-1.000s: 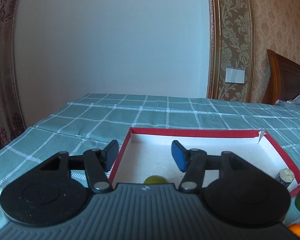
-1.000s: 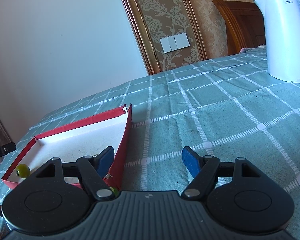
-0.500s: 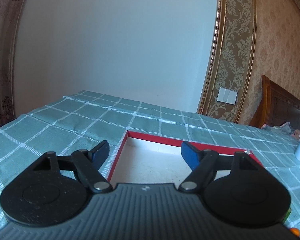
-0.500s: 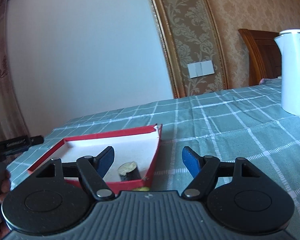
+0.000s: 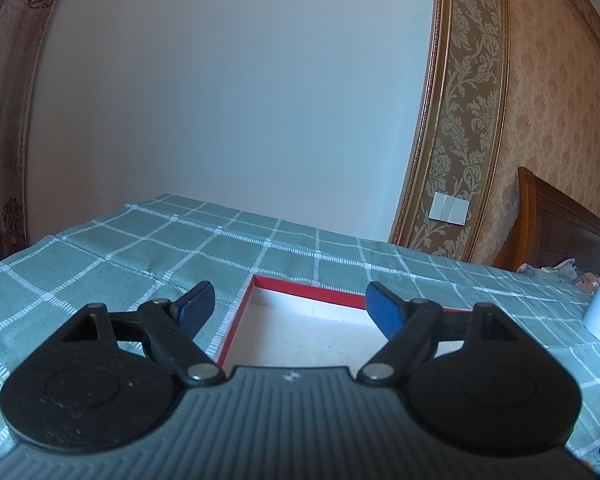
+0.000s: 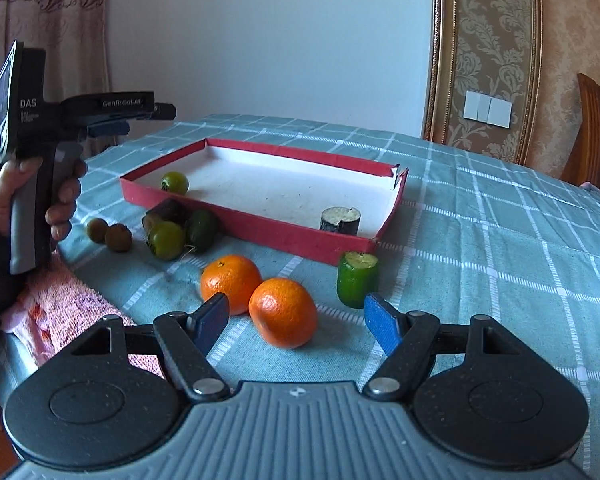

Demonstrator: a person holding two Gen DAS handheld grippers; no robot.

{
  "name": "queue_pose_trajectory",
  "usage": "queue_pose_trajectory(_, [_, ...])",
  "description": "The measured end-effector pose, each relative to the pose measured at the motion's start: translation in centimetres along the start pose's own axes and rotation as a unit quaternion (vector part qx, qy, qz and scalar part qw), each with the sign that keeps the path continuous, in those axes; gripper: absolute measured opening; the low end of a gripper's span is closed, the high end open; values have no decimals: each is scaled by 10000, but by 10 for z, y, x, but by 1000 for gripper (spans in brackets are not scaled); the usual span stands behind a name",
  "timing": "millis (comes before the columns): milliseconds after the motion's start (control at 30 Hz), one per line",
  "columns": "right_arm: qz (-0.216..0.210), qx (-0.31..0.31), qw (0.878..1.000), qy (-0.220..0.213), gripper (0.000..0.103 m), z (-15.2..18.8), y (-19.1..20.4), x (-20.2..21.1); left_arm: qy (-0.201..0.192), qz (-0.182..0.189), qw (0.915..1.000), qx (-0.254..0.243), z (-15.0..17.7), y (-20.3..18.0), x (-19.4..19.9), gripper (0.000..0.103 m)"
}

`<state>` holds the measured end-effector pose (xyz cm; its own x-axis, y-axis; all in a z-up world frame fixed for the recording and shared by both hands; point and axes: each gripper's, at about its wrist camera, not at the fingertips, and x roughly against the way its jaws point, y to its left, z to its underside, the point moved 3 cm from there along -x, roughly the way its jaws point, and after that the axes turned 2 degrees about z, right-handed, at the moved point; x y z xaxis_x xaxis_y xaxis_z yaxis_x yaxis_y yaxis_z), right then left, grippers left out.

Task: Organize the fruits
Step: 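Reach the right tool to an orange and close on it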

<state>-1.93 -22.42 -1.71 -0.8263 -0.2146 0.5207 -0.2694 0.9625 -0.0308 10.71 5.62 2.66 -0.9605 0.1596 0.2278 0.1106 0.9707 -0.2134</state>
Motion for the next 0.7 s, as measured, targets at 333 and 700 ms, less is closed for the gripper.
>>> queue_pose_trajectory(333, [-68, 238, 9996, 98, 54, 3, -1, -13, 20, 44, 10000, -52, 1, -2, 1, 90])
queue_pose_trajectory(700, [-125, 366, 9992, 100, 43, 4, 4, -19, 74, 235, 9997, -2, -1, -6, 4, 103])
